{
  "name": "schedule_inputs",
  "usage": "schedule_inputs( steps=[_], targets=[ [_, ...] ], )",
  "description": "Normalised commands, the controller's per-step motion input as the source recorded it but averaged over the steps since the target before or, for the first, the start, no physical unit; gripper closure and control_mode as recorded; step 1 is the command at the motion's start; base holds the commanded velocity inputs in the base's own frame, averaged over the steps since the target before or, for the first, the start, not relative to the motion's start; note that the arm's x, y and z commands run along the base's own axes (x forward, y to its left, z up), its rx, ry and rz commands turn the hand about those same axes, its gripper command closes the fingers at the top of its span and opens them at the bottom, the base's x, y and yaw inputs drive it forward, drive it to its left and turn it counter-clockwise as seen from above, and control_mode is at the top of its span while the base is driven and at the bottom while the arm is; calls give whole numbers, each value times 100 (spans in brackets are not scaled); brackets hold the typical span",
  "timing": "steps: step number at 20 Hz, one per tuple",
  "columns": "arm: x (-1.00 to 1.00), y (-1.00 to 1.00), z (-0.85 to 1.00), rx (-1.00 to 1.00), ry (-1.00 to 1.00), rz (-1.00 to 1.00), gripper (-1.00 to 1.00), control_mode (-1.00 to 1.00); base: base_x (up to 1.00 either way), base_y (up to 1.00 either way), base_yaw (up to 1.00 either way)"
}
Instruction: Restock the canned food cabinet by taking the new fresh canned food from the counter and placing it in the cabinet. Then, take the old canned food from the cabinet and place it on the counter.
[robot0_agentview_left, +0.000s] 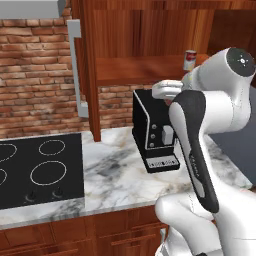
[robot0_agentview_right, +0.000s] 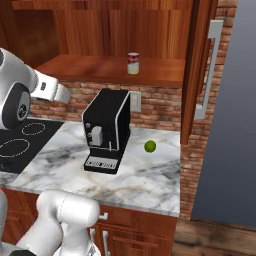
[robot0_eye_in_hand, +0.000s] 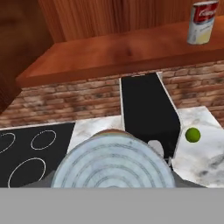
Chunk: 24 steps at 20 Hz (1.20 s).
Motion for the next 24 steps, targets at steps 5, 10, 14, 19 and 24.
schedule_inputs(
  steps=[5,10,14,19,24],
  targets=[
    [75,-10,54,0,14,-15,100,-100,0,0,0],
    [8,-6,-3,0,0,0,100,-100,0,0,0],
    [53,0,-53,-3,-4,0,100,-100,0,0,0],
    [69,0,-16,-3,-1,0,100,-100,0,0,0],
    [87,0,0,0,0,0,100,-100,0,0,0]
  ],
)
